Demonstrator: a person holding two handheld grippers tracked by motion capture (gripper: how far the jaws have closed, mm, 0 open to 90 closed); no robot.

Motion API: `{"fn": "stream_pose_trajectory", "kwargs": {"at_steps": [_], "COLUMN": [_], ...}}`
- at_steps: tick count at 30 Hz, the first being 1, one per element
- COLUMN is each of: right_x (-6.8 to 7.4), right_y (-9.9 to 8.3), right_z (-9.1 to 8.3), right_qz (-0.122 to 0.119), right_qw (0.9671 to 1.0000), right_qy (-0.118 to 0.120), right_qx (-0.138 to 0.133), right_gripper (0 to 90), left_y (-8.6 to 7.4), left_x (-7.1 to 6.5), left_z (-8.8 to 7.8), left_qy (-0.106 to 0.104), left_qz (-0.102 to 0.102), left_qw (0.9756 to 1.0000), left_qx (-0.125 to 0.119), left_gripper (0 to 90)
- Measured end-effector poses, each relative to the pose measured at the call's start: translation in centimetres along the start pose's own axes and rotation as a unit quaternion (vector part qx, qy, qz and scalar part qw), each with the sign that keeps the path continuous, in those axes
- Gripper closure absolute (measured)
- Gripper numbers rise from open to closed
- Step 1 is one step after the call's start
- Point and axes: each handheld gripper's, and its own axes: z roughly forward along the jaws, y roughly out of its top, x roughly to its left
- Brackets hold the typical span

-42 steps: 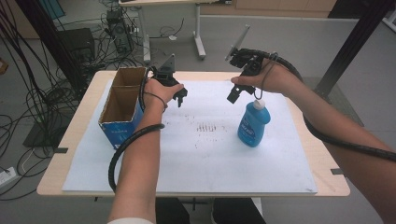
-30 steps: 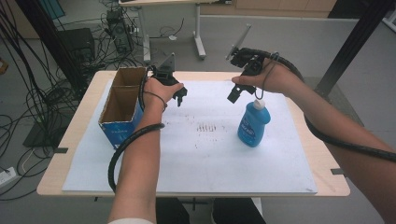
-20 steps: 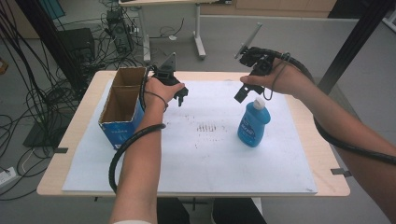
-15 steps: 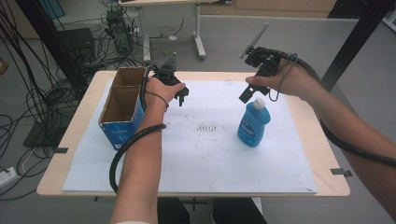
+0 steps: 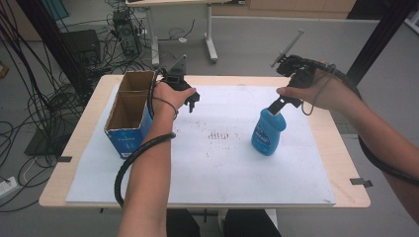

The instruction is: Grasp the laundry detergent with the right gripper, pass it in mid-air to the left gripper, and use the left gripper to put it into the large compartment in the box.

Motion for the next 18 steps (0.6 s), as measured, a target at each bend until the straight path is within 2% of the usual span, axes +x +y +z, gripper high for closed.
{"fn": "stream_pose_trajectory", "kwargs": {"at_steps": [2, 11, 12, 14, 15, 18], "right_x": [0.0, -0.5, -0.5, -0.6, -0.6, -0.7], "right_y": [-0.5, -3.1, -3.4, -3.7, -4.1, -4.8], "right_z": [-0.1, 0.0, 0.1, 0.2, 0.4, 0.7], "right_qz": [0.012, 0.029, 0.038, 0.039, 0.051, 0.053], "right_qw": [0.9999, 0.9996, 0.9992, 0.9992, 0.9986, 0.9985], "right_qy": [0.0, -0.001, 0.0, 0.0, 0.002, 0.0], "right_qx": [0.001, -0.007, -0.008, -0.01, -0.014, -0.017], "right_gripper": [9.3, 9.1, 8.9, 8.8, 8.6, 8.0], "left_y": [-0.1, -0.4, -0.5, -0.5, -0.5, -0.6], "left_x": [-0.1, -0.2, -0.2, -0.2, -0.2, -0.3], "left_z": [0.0, -0.3, -0.3, -0.2, -0.2, -0.1], "left_qy": [-0.001, -0.001, -0.001, 0.0, -0.001, -0.001], "left_qz": [0.001, 0.005, 0.004, 0.005, 0.005, 0.004], "left_qw": [1.0, 1.0, 1.0, 1.0, 1.0, 1.0], "left_qx": [0.0, -0.004, -0.005, -0.004, -0.003, -0.003], "left_gripper": [5.1, 5.1, 5.1, 5.1, 5.1, 5.1]}}
